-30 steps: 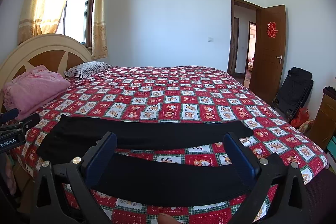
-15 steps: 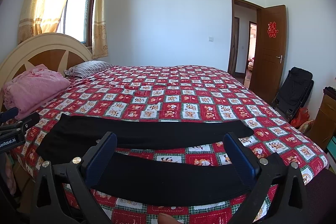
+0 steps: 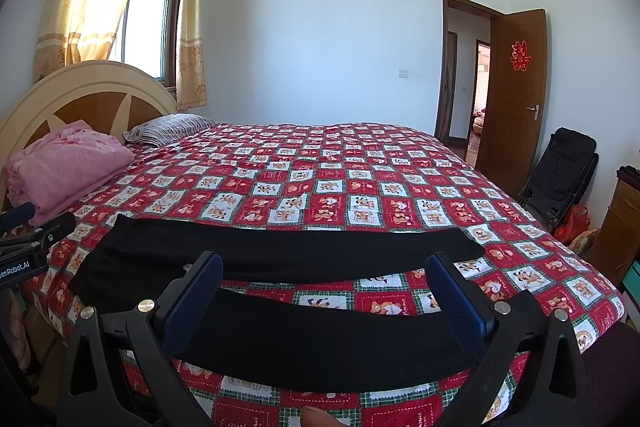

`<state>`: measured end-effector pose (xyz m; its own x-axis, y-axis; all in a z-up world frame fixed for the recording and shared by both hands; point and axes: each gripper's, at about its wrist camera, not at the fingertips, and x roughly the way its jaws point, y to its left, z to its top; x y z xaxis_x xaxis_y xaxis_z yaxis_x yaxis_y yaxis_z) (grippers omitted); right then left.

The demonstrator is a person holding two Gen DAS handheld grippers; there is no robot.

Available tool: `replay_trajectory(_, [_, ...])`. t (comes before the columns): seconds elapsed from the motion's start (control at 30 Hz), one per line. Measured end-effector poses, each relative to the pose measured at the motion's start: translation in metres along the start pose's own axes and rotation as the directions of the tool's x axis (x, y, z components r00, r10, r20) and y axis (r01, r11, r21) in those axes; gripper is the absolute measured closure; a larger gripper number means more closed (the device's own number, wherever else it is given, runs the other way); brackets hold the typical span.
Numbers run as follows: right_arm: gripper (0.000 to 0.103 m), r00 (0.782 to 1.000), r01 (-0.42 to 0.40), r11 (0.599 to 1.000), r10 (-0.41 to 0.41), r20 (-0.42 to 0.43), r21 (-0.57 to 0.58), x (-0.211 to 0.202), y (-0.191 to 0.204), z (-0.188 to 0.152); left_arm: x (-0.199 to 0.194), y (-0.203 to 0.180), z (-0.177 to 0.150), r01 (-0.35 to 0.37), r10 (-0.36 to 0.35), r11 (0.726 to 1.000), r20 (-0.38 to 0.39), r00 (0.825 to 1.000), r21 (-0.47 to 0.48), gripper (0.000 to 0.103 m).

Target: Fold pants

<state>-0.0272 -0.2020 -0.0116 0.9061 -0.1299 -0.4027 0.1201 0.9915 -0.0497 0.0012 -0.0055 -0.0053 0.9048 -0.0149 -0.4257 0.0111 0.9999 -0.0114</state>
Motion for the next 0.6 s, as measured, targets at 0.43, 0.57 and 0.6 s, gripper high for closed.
replay_trajectory(0.43, [0.001,1.000,-0.003,1.000,0.003,-0.008,-0.005,0.0023,0.0027,-0.0041,0.0001,0.0023,-0.0009,0.001,-0.001,1.000,-0.003,1.000,-0.001,0.000])
replay_trajectory(0.57, [0.001,1.000,-0.005,1.000,0.005,-0.011,-0.007,0.0029,0.0033,-0.0055,0.0000,0.0026,-0.0009,0.001,-0.001,1.000,-0.002,1.000,-0.001,0.000])
replay_trajectory(0.6, [0.001,1.000,-0.005,1.000,0.005,-0.013,-0.008,0.0035,0.0029,-0.0055,0.0001,0.0026,-0.0010,0.000,0.000,1.000,-0.002,1.000,-0.002,0.000])
